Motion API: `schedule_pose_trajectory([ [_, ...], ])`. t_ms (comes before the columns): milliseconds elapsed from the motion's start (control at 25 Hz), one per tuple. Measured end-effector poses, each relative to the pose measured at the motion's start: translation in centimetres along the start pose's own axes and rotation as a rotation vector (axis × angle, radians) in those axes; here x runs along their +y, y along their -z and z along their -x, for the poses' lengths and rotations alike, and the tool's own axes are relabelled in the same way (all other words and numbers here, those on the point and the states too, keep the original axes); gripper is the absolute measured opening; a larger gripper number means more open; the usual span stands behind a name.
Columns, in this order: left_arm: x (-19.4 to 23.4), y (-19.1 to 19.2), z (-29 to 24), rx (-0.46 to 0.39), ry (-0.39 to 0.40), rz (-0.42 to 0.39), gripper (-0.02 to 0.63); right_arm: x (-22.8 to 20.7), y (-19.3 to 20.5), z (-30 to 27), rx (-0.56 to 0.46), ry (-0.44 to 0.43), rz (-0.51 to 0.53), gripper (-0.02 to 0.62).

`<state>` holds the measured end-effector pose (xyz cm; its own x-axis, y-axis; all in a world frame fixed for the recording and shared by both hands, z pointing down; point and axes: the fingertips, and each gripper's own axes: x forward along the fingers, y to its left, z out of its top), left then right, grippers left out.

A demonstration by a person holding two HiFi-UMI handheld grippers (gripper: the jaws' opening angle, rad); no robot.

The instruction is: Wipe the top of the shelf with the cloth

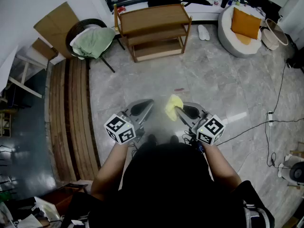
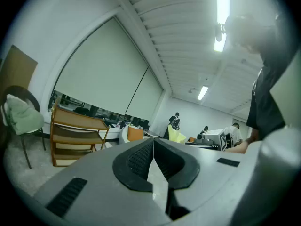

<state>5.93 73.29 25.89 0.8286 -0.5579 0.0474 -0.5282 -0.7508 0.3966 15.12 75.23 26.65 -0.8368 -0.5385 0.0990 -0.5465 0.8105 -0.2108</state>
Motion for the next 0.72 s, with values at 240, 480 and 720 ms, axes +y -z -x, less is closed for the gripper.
schedule_pose_trajectory([
  [240, 3.8, -0.8, 5.3, -0.030, -0.027, 0.071, 0.012, 2.3, -0.7, -5.2, -0.005, 0.019, 0.036, 0.046],
  [480, 9.0, -2.0, 9.5, -0.047, -0.078, 0.069, 0.012, 2.9, -1.4, -11.3, -0.018, 0.034, 0.054, 0.046],
  [720, 13.2, -1.0, 11.1, 0.016, -0.093, 0.091, 0.012, 2.1, -1.6, -15.4, 0.012, 0.117, 0.056, 0.046],
])
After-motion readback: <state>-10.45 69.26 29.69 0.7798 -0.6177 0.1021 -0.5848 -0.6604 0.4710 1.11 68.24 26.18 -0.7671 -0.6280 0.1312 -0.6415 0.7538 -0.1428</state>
